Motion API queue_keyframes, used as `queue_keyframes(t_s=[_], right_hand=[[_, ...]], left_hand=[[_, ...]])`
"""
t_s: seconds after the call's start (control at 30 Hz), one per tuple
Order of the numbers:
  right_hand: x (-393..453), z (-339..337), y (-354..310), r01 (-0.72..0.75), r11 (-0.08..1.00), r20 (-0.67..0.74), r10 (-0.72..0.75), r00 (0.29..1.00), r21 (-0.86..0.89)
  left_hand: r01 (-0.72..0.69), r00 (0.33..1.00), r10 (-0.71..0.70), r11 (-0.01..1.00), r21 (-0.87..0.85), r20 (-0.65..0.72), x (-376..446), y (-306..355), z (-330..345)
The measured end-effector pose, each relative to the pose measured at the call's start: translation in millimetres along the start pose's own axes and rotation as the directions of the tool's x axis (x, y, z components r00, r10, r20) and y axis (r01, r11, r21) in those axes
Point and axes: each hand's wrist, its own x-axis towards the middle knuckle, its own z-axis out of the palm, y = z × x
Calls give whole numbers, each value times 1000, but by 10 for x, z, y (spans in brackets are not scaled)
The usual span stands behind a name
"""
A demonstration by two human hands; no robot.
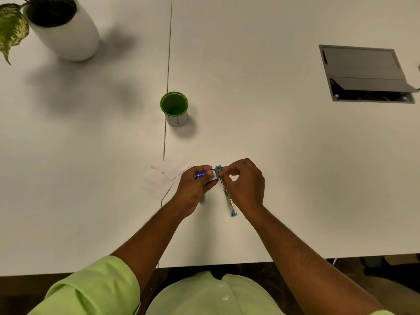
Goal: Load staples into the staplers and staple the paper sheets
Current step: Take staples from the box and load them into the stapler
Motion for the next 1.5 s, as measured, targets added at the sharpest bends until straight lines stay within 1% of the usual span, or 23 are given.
queue_keyframes(t_s=[0.23, 0.4, 0.6, 0.7, 0.77, 0.87, 0.93, 1.0, 1.07, 1.17, 1.3, 1.4, 1.5], right_hand=[[-4, 33, -29, 30, 999, -6, -30, 1000, -24], [42, 66, -15, 35, 998, 28, -33, 999, -56], [44, 104, 45, 24, 1000, -16, -24, 1000, -18], [51, 112, 72, 29, 997, -41, -26, 999, 70], [63, 108, 87, 12, 984, -47, -4, 999, 177], [97, 81, 158, -110, 922, -56, 140, 989, 371], [129, 72, 257, -214, 858, -15, 250, 968, 467], [154, 85, 385, -294, 806, 44, 317, 947, 513], [177, 121, 517, -341, 812, 80, 346, 935, 473], [212, 196, 729, -405, 840, 120, 389, 913, 361], [226, 278, 1002, -495, 838, 168, 466, 868, 230], [238, 305, 1074, -488, 856, 153, 466, 871, 170], [265, 294, 1077, -487, 861, 115, 474, 873, 147]], left_hand=[[-27, 1000, 27, 999, 35, -12, 18, 8, 40], [-21, 1000, 21, 1000, 23, 0, 23, 9, 22], [-15, 1000, 17, 998, 63, -20, 41, -11, 37], [-15, 1000, 16, 998, 56, -21, 48, -2, 48], [-6, 1000, 6, 1000, 16, -17, 47, 12, 50], [12, 1000, -12, 999, -43, -2, 52, 24, 41], [27, 1000, -25, 996, -85, 15, 57, 31, 27], [38, 999, -35, 992, -117, 25, 70, 30, 14], [44, 999, -41, 991, -127, 23, 81, 22, 3], [56, 998, -56, 987, -150, 9, 95, 0, 3], [65, 998, -65, 987, -150, 4, 101, -24, 14], [73, 997, -73, 986, -150, 7, 94, -39, 19], [77, 997, -77, 984, -161, 6, 100, -48, 27]])
